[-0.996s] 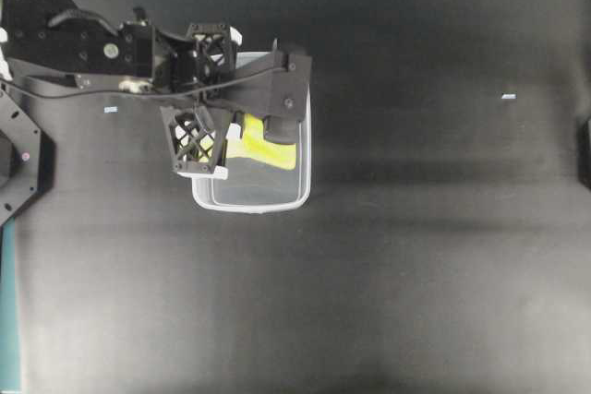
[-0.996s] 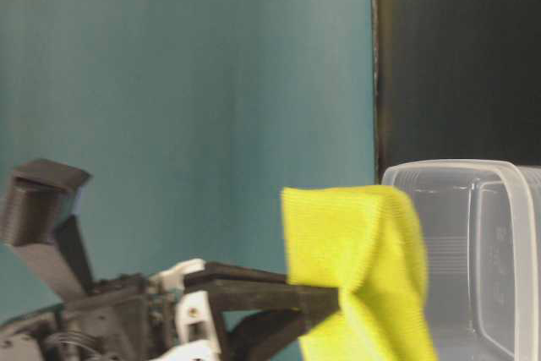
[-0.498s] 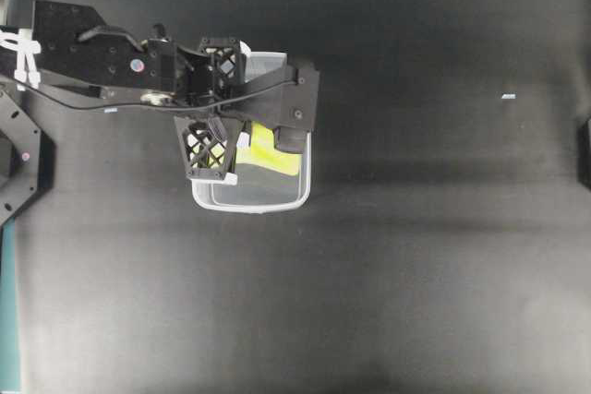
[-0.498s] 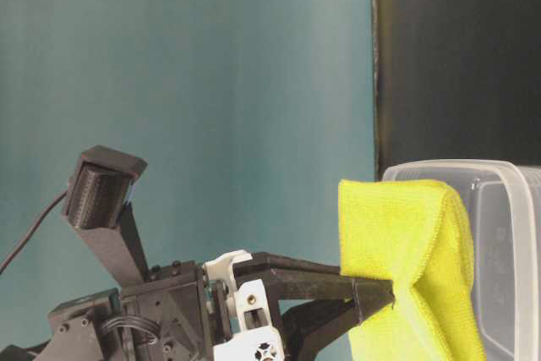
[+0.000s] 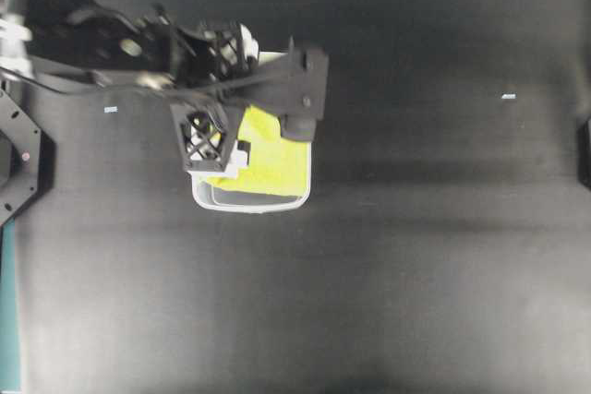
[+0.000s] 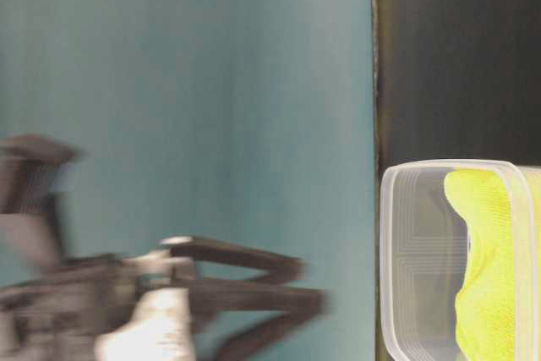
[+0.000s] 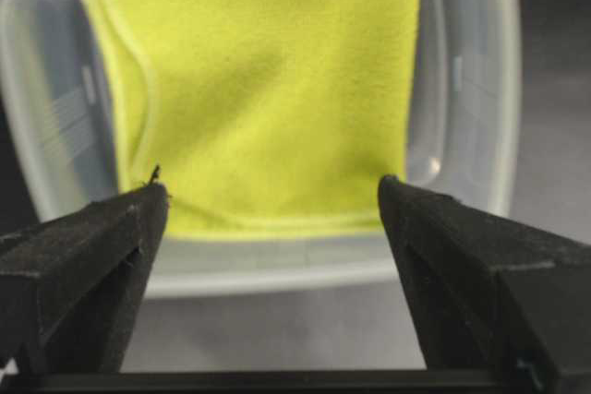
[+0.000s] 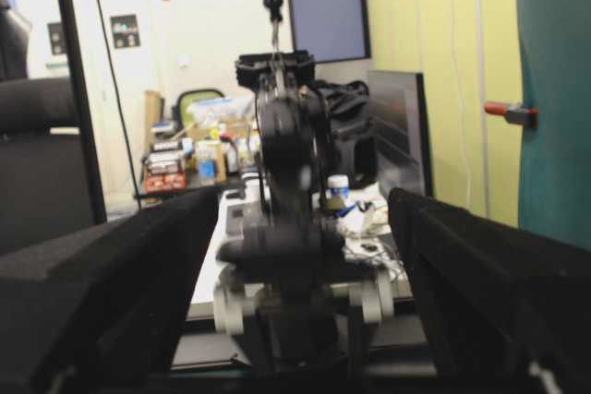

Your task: Place the yellow towel into the container with the left arm.

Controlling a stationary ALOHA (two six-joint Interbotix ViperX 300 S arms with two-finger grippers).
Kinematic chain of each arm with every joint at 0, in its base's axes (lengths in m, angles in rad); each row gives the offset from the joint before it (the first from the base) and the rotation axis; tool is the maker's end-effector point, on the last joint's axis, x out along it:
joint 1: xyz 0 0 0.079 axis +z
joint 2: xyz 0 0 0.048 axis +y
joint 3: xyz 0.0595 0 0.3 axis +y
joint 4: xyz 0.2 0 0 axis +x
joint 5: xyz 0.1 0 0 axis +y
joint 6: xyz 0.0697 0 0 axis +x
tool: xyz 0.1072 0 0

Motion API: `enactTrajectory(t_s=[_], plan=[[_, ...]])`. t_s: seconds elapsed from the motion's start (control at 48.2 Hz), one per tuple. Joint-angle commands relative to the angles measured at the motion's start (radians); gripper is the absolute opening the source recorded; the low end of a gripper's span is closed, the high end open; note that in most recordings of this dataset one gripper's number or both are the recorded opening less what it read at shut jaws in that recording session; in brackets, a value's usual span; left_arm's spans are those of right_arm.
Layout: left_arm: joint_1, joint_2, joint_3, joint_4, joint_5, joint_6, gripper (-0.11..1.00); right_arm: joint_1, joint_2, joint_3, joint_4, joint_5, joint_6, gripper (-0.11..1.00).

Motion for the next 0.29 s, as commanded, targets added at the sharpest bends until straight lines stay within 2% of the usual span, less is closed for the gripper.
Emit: enactTrajectory(t_s=[0.0, 0.145, 0.27], plan=[[-0.008, -0.083, -0.074, 0.003, 0.034, -0.005, 0.88, -0.002, 0.012, -0.009, 0.0, -0.005, 0.002, 0.73], [-0.011, -0.178, -0.066, 0.002, 0.02, -0.006, 0.88, -0.002, 0.011, -0.005, 0.003, -0.005, 0.005, 0.73], [-0.012, -0.252, -0.002, 0.003, -0.023, -0.011, 0.88, -0.002, 0.005, 0.009, 0.003, -0.005, 0.018, 0.73]])
